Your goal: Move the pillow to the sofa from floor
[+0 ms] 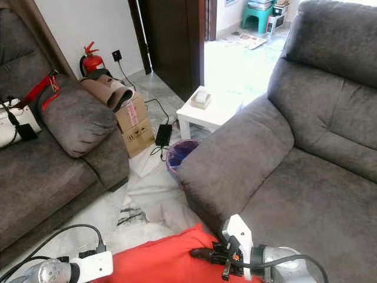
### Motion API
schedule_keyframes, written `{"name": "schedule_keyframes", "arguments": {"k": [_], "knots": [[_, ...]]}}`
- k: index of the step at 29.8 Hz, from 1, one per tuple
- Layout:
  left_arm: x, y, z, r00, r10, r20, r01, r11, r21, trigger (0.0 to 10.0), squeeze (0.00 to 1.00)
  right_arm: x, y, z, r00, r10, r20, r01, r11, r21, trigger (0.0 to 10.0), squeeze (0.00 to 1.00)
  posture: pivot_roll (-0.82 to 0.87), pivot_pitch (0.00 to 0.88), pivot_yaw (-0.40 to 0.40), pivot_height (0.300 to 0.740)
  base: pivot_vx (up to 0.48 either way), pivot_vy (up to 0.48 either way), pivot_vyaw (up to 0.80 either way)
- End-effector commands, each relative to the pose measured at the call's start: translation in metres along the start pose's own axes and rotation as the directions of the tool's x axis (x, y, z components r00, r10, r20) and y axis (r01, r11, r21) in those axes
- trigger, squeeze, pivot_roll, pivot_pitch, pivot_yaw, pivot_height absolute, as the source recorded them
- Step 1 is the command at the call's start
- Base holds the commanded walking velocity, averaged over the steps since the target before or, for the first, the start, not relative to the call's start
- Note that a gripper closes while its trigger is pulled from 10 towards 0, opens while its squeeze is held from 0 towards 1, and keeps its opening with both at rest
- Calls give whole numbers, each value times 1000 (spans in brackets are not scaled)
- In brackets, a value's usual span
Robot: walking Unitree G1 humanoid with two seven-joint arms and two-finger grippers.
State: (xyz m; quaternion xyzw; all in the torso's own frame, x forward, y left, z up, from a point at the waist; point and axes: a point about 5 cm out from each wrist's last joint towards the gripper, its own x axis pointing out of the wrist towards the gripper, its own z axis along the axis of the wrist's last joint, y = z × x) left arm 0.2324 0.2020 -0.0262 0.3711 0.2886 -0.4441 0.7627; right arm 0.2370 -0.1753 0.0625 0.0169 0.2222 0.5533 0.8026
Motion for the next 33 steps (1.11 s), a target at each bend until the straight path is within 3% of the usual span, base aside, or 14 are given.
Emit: {"name": "schedule_keyframes", "arguments": {"k": [1, 2, 6, 26, 33], "knots": [[0, -7, -9, 999, -14, -34, 14, 1000, -16, 6000, 0, 2, 6, 30, 991, 67, 115, -56, 994, -97, 10000, 0, 45, 138, 78, 740, 0, 0, 0], [1, -8, -8, 999, -13, -35, 12, 1000, -20, 0, 0, 2, 5, 30, 991, 67, 113, -56, 994, -97, 10000, 0, 46, 139, 77, 740, 0, 0, 0], [4, -9, -4, 1000, -3, -2, 2, 999, -46, 0, 0, 1, 4, 30, 992, 62, 112, -51, 994, -99, 10000, 0, 44, 139, 77, 740, 0, 0, 0], [9, -12, 3, 1000, -9, 27, 9, 1000, -19, 0, 0, 1, 6, 28, 991, 57, 119, -47, 995, -84, 10000, 0, 40, 144, 77, 740, 0, 0, 0], [11, -8, 10, 998, 18, 68, -14, 999, -52, 0, 0, 2, 6, 26, 992, 51, 114, -42, 996, -80, 10000, 0, 44, 145, 77, 740, 0, 0, 0]]}}
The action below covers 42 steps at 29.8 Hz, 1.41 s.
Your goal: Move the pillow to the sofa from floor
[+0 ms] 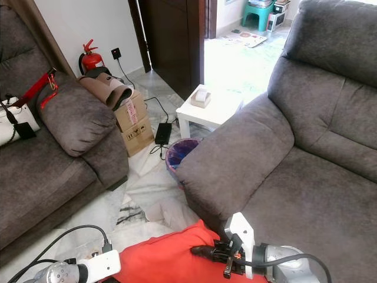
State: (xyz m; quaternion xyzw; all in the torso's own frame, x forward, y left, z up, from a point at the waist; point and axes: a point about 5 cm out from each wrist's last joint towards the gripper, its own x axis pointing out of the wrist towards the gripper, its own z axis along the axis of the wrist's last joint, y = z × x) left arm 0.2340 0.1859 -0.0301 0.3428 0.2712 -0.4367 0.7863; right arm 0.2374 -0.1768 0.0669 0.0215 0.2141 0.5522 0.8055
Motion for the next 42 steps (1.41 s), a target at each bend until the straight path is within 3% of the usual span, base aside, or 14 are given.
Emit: {"name": "schedule_keyframes", "arguments": {"k": [1, 24, 27, 29, 30, 31, 32, 33, 34, 35, 38, 40, 42], "knots": [[-1, -3, -1, 1000, -14, 9, 14, 1000, -1, 0, 0, 6, 5, 22, 994, 51, 94, -44, 996, -78, 10000, 0, 44, 146, 77, 740, 0, 0, 0], [8, 8, 24, 991, 37, 127, -28, 997, -70, 0, 0, 14, 5, 15, 995, 29, 91, -22, 997, -74, 10000, 0, 51, 135, 85, 740, 0, 0, 0], [8, 14, 28, 985, 89, 146, -77, 994, -82, 0, 0, 15, 5, 11, 995, 3, 100, 5, 998, -70, 10000, 0, 52, 128, 88, 740, 0, 0, 0], [6, 32, 35, 950, 283, 130, -277, 959, -65, 0, 0, 18, 3, 6, 992, -67, 112, 77, 993, -88, 10000, 0, 54, 118, 89, 740, 0, 0, 0], [6, 32, 35, 950, 283, 130, -277, 959, -65, 0, 0, 18, 3, 6, 992, -67, 112, 77, 993, -88, 10000, 0, 54, 118, 89, 740, 0, 0, 0], [4, 48, 41, 884, 450, 124, -435, 891, -133, 0, 0, 19, -1, 1, 977, -170, 126, 181, 980, -82, 10000, 0, 51, 113, 90, 740, 0, 0, 0], [3, 53, 45, 854, 505, 127, -476, 856, -202, 6588, 0, 19, -3, -2, 966, -219, 137, 231, 969, -82, 10000, 0, 49, 112, 91, 740, 0, 0, 0], [1, 58, 50, 816, 560, 147, -507, 814, -284, 10000, 0, 19, -4, -6, 949, -273, 159, 286, 956, -63, 10000, 0, 49, 111, 91, 740, 0, 0, 0], [-1, 62, 56, 781, 602, 165, -529, 779, -338, 10000, 0, 18, -5, -8, 926, -331, 184, 345, 937, -48, 10000, 0, 49, 111, 91, 740, 0, 0, 0], [-3, 65, 65, 733, 651, 195, -539, 732, -417, 10000, 0, 17, -8, -15, 876, -435, 209, 437, 898, 36, 10000, 0, 46, 110, 92, 740, 0, 0, 0], [-6, 69, 76, 672, 708, 217, -530, 665, -526, 10000, 0, 16, -10, -17, 812, -531, 242, 523, 846, 102, 10000, 0, 44, 106, 94, 740, 0, 0, 0], [-7, 69, 80, 655, 720, 229, -526, 652, -546, 10000, 0, 17, -11, -18, 798, -551, 247, 542, 834, 109, 10000, 0, 42, 104, 99, 740, 0, 0, 0], [-6, 65, 95, 628, 722, 290, -524, 668, -528, 10000, 0, 19, -17, -14, 736, -622, 266, 607, 781, 148, 10000, 0, 46, 108, 101, 740, 0, 0, 0]]}}
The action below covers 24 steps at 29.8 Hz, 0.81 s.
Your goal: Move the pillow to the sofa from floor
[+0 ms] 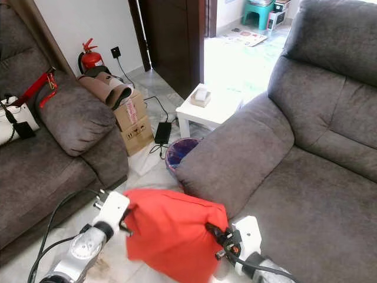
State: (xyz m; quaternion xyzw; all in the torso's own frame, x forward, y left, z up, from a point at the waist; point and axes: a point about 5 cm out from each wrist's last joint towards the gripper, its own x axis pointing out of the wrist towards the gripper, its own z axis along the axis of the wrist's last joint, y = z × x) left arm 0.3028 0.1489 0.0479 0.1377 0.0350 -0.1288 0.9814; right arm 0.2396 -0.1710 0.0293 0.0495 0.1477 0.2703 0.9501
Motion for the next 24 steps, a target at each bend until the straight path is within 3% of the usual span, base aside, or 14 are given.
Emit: {"name": "schedule_keyframes", "arguments": {"k": [1, 5, 17, 19, 21, 24], "knots": [[0, -10, 8, 999, -6, 54, 7, 1000, -7, 10000, 0, 10, -4, 19, 991, -71, 115, 72, 997, 2, 10000, 0, 50, 110, 101, 740, 0, 0, 0], [0, -8, 8, 999, 20, 48, -19, 1000, -23, 10000, 0, 15, -8, 27, 981, -113, 155, 112, 994, 18, 10000, 0, 49, 114, 103, 740, 0, 0, 0], [-2, -7, 12, 999, 31, 39, -31, 999, -20, 10000, 0, 15, -19, 25, 965, -212, 157, 214, 977, 7, 10000, 0, 46, 129, 102, 740, 0, 0, -800], [-1, -4, 13, 998, 42, 36, -43, 999, 19, 10000, 0, 15, -20, 26, 962, -221, 158, 223, 975, 5, 10000, 0, 47, 133, 103, 740, 0, 0, -800], [0, -5, 17, 999, 14, 52, -21, 990, 137, 10000, 0, 16, -21, 25, 962, -226, 152, 230, 973, -6, 10000, 0, 50, 134, 101, 740, 0, -240, -800], [0, -3, 17, 999, 29, 44, -33, 995, 94, 10000, 0, 17, -19, 23, 961, -233, 147, 238, 971, -14, 10000, 0, 53, 135, 101, 740, 0, -412, -800]]}}
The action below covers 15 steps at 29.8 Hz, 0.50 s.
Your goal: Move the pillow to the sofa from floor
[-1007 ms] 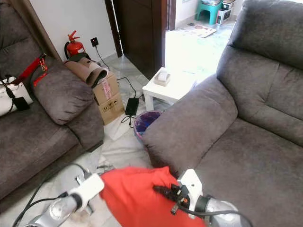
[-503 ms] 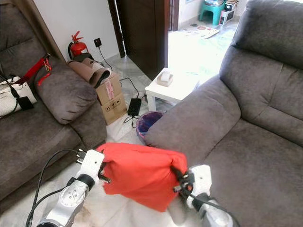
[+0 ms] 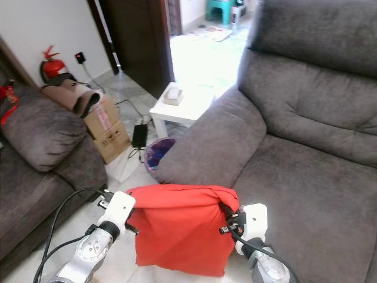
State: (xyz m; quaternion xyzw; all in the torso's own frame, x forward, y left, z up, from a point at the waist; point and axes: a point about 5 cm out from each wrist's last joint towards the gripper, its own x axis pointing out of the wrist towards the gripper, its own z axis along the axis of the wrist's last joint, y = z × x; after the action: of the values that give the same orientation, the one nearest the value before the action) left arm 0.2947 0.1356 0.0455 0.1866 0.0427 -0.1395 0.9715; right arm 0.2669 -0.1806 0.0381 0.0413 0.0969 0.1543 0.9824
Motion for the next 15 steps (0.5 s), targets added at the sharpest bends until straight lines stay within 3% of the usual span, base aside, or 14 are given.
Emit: {"name": "schedule_keyframes", "arguments": {"k": [1, 15], "knots": [[4, 13, 14, 997, 51, 66, -51, 999, -4, 10000, 0, 3, 1, 5, 999, -4, 33, 4, 1000, -16, 10000, 0, 53, 135, 101, 740, 0, -277, -800], [2, 14, 15, 996, 57, 75, -55, 998, -40, 10000, 0, 1, -11, 5, 998, -64, 28, 65, 996, -54, 10000, 0, 51, 137, 100, 740, 0, 0, -800]]}}
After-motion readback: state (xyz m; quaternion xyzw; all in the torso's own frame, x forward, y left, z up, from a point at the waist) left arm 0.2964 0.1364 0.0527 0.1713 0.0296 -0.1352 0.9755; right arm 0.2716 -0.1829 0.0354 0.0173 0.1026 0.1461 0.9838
